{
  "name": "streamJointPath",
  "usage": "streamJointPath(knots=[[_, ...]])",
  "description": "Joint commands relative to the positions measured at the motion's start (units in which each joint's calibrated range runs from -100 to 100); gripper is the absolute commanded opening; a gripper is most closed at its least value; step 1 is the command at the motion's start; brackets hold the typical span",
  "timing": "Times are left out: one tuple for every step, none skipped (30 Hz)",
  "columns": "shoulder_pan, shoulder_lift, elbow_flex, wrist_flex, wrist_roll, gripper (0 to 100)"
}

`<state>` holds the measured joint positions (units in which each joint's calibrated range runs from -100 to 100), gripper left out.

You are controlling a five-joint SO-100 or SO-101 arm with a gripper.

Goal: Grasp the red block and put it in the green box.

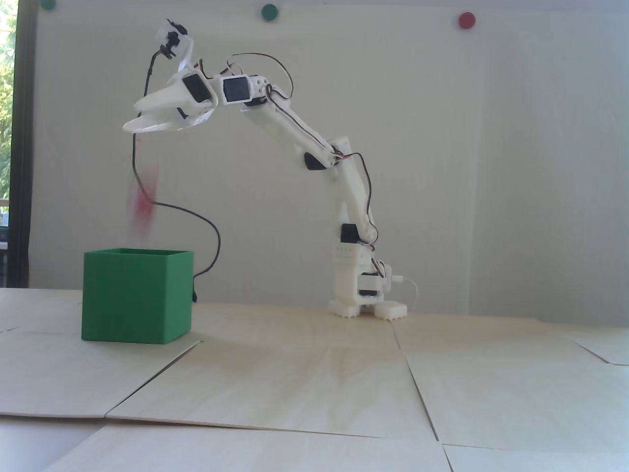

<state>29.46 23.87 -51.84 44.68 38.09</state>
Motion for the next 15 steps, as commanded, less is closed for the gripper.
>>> streamJointPath(knots=[[0.41,-1.72,-0.87,-2.43,-0.04,33],[0.41,-1.72,-0.87,-2.43,-0.04,31],[0.41,-1.72,-0.87,-2.43,-0.04,28],[0.41,-1.72,-0.87,-2.43,-0.04,23],[0.41,-1.72,-0.87,-2.43,-0.04,16],[0.41,-1.72,-0.87,-2.43,-0.2,5],[0.41,-1.8,-0.87,-2.1,-0.15,0],[0.41,-1.88,-0.87,-1.84,-0.2,3],[0.41,-2.04,-0.87,-1.76,-0.35,3],[0.41,-2.12,-0.78,-1.76,-0.41,3],[0.41,-2.43,-0.52,-1.42,-0.41,2],[0.41,-2.51,-0.69,-0.24,-0.46,2],[0.41,-2.59,-0.87,1.95,-0.46,2],[0.25,-2.67,-0.96,5.32,-0.46,2],[0.01,-2.75,-0.96,7.6,-0.46,2]])
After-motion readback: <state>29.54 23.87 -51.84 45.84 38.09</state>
